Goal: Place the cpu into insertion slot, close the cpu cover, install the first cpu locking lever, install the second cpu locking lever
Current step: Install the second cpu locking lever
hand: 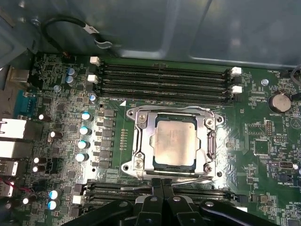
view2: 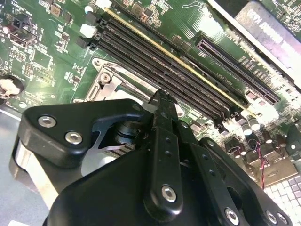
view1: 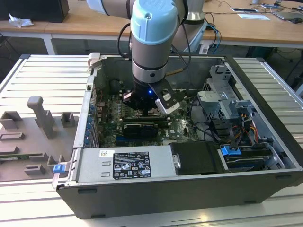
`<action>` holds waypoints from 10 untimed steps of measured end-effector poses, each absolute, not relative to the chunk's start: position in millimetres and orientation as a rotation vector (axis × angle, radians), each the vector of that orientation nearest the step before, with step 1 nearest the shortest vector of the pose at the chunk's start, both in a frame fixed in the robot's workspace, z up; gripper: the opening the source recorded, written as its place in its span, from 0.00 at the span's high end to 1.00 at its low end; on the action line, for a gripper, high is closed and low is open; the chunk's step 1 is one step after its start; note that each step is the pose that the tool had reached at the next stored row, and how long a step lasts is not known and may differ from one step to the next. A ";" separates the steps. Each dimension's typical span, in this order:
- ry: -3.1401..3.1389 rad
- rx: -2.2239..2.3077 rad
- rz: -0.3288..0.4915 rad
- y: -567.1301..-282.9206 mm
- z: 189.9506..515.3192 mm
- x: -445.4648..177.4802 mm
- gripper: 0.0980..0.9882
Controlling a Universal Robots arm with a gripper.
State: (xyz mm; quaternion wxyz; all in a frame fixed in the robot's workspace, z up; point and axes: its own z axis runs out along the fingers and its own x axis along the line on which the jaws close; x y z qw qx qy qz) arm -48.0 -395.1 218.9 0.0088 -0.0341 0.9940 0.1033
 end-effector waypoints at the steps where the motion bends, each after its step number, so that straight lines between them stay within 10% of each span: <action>1: 3.105 -0.106 0.325 -395.3 218.5 -48.7 0.99; 10: 3.101 -0.111 0.355 -401.8 216.0 -68.5 0.99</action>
